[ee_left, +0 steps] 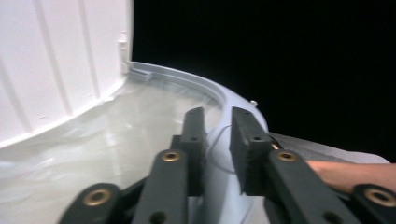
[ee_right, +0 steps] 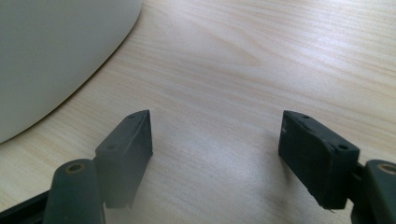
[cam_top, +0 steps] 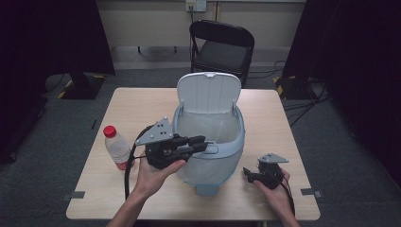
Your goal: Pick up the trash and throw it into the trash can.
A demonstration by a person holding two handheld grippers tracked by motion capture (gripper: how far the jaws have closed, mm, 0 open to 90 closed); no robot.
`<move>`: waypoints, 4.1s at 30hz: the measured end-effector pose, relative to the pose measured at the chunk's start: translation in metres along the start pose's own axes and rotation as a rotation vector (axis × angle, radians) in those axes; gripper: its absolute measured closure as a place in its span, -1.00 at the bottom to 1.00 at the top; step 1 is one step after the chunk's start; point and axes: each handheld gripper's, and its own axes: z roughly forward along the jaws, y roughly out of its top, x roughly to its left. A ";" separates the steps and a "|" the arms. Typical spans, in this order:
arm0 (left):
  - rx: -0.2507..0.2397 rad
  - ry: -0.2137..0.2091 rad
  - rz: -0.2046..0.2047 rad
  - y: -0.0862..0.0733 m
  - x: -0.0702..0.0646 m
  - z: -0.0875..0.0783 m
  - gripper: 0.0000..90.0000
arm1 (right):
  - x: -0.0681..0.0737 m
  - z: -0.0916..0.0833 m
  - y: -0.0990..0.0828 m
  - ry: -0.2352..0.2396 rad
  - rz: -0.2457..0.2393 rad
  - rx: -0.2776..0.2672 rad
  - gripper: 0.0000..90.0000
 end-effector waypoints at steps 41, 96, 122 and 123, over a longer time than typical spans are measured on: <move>-0.086 0.479 -0.099 -0.017 0.086 -0.139 -0.65 | 0.001 0.001 0.001 -0.002 0.005 0.003 -0.45; 0.264 0.630 -0.270 -0.185 0.120 -0.122 -0.42 | 0.001 0.001 0.001 0.003 0.003 0.005 -0.48; 0.137 0.504 -0.181 -0.136 0.090 -0.106 -0.37 | 0.001 0.002 0.002 0.011 -0.007 0.007 -0.55; 0.136 0.497 -0.172 -0.133 0.089 -0.106 -0.37 | 0.001 0.002 0.002 0.011 -0.006 0.007 -0.55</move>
